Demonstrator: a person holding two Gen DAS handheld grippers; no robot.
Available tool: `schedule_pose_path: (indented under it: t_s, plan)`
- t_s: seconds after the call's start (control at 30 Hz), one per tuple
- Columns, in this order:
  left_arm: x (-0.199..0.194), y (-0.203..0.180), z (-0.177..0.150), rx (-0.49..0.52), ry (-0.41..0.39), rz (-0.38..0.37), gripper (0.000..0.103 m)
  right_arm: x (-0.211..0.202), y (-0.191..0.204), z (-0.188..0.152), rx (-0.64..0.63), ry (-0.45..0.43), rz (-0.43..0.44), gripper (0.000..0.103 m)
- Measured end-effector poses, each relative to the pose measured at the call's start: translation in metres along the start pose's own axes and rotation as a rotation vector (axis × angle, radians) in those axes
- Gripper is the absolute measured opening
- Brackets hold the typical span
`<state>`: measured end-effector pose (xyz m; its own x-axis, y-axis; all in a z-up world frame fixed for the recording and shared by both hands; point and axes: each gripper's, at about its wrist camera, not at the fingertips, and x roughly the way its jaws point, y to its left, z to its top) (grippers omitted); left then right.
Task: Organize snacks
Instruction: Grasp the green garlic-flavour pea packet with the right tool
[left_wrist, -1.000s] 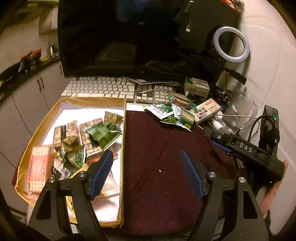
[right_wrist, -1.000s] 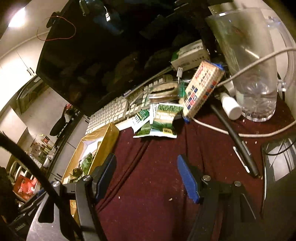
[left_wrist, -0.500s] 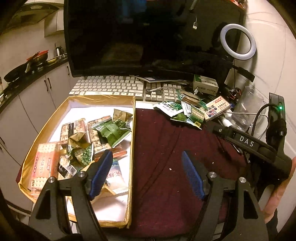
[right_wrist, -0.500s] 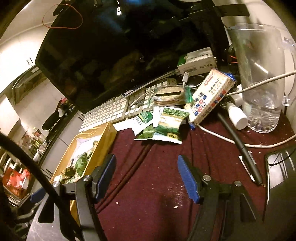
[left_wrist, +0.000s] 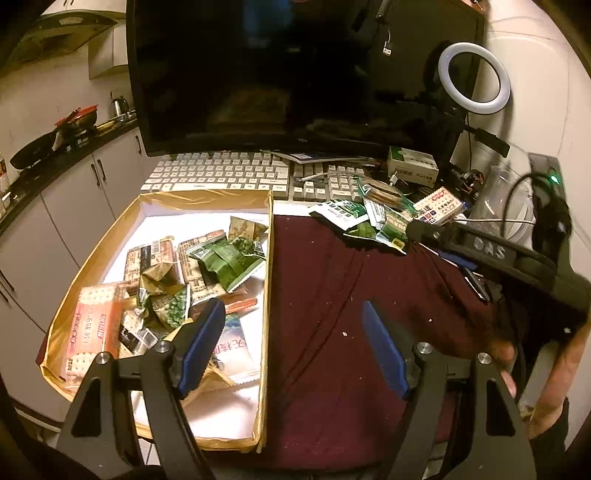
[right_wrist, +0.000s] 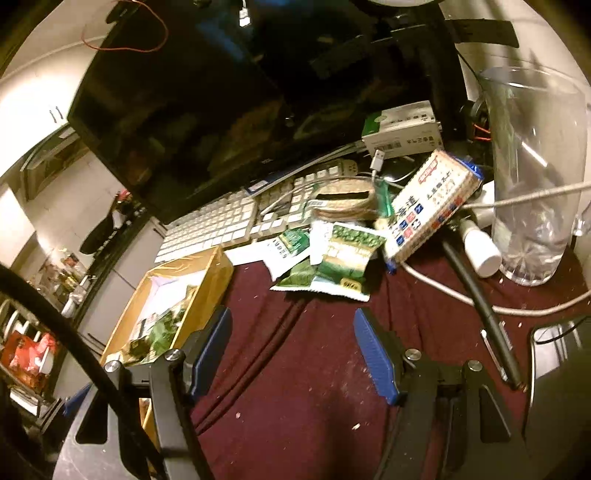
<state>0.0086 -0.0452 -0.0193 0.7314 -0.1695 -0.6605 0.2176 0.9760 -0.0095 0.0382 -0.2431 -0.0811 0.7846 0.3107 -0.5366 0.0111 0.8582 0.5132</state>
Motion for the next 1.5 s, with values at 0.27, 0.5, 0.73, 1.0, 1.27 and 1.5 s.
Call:
schedule_pose_path:
  t_s: [0.27,0.5,0.73,1.0,1.27,1.5]
  plan:
    - [0.003,0.005,0.0,-0.021,0.012,-0.019,0.077,0.05,-0.028,0.035,0.072,0.094,-0.123,0.069]
    - [0.006,0.01,-0.002,-0.032,0.023,-0.023,0.077,0.074,-0.033,0.037,0.084,0.124,-0.221,0.063]
    - [0.009,0.008,-0.003,-0.034,0.035,-0.037,0.077,0.077,-0.031,0.033,0.021,0.116,-0.261,0.038]
    - [0.032,-0.007,0.018,-0.027,0.098,-0.151,0.077,0.035,-0.037,0.021,0.029,0.027,-0.168,0.035]
    - [0.121,-0.015,0.064,-0.165,0.204,-0.162,0.077,0.038,-0.059,0.016,0.117,0.04,-0.092,0.035]
    - [0.188,-0.025,0.099,-0.266,0.307,-0.129,0.077,0.042,-0.054,0.014,0.099,0.05,-0.094,0.035]
